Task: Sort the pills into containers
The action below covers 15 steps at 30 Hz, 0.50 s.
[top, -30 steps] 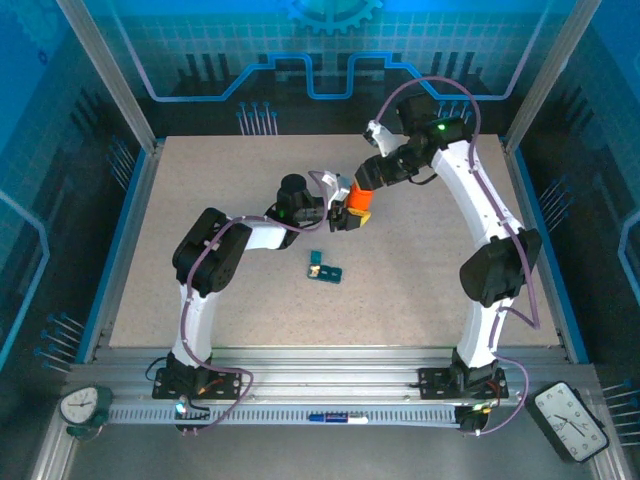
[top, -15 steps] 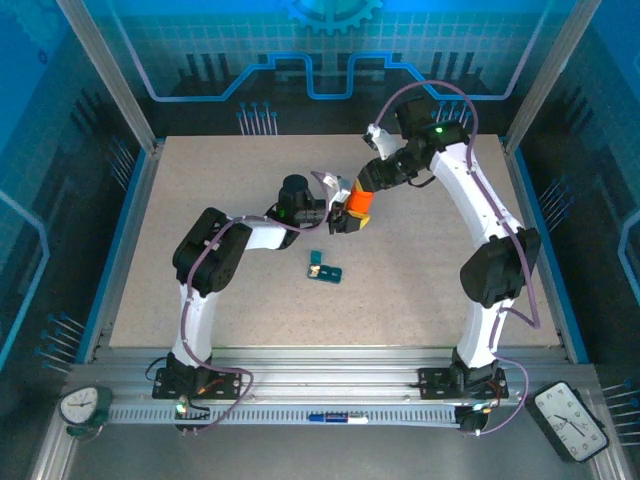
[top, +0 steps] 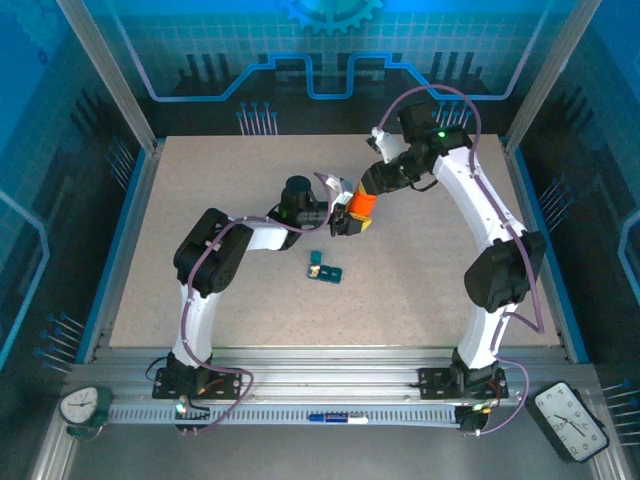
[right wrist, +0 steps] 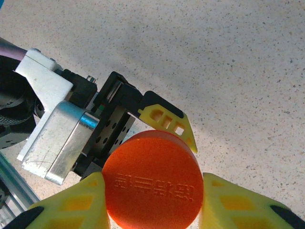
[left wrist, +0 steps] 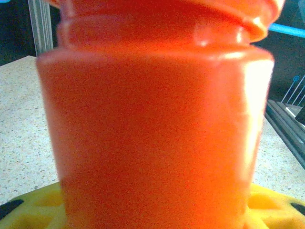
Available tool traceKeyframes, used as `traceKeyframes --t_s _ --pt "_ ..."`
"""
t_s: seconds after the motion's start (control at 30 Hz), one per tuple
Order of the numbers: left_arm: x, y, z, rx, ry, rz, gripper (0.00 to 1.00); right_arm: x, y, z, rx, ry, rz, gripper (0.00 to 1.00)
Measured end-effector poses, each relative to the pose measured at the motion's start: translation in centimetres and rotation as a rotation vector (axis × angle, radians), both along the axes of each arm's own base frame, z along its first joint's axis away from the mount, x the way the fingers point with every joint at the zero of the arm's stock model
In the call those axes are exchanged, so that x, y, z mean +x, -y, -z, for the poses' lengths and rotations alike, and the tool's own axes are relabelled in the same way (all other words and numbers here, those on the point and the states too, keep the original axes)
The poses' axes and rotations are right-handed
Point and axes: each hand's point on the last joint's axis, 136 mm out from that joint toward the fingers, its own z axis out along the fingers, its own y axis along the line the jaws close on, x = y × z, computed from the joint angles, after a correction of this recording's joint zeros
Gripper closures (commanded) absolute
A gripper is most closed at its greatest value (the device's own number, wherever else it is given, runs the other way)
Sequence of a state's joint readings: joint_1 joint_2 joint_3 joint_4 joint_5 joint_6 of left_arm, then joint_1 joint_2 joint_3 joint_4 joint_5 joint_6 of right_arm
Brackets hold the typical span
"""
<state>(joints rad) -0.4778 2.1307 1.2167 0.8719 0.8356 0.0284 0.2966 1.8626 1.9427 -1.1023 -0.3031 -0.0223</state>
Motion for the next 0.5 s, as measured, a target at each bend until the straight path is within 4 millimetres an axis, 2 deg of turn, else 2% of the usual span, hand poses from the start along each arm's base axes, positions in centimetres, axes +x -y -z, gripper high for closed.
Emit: traceKeyframes --t_s 0.5 --pt "-0.1 0.0 0.1 0.003 -0.006 0.006 1.00 0.4 1.2 0.1 0.073 -0.050 0.063 0.65"
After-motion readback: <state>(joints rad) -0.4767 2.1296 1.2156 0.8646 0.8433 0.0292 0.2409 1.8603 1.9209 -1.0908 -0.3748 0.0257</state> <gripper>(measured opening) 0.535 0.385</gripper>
